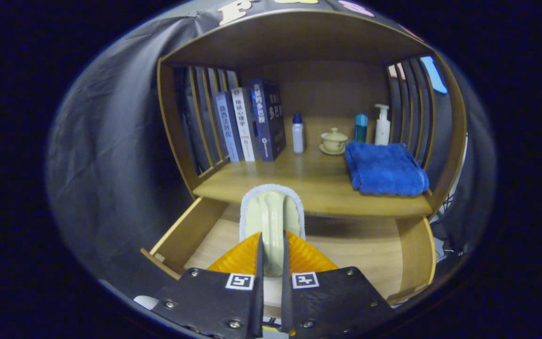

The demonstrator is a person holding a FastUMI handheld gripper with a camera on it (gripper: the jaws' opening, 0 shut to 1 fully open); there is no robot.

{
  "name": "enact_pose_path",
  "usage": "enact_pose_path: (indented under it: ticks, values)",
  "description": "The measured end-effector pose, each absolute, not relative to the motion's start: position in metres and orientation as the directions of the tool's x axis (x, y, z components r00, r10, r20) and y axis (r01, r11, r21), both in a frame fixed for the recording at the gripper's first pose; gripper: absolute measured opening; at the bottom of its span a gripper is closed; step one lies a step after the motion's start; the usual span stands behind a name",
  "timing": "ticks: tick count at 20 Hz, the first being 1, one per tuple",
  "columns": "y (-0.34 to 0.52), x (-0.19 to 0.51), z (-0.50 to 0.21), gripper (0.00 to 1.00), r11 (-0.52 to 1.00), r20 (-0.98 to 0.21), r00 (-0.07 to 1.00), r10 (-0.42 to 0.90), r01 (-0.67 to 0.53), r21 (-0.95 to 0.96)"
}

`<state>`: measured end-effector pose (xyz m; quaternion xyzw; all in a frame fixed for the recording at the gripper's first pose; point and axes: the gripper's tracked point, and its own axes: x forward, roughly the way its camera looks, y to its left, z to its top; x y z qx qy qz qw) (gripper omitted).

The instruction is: Pull open the drawer, take out the items inside it, and place them on the countertop above the cabinet.

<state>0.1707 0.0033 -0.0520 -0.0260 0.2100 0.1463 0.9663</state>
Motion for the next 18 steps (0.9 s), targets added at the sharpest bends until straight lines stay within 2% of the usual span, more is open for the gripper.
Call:
enact_pose_path:
  ticks: [8,13,18]
  values:
    - [-0.001,0.238,-0.025,0.15,0.979,-0.321,0.925,0.202,-0.195,0.055]
    - [-0.011,0.281,-0.016,0.15,0.990,-0.211,0.968,0.137,-0.128,0.057]
    - [-0.017,0.320,-0.045,0.15,0.996,-0.265,0.961,0.083,-0.071,0.056]
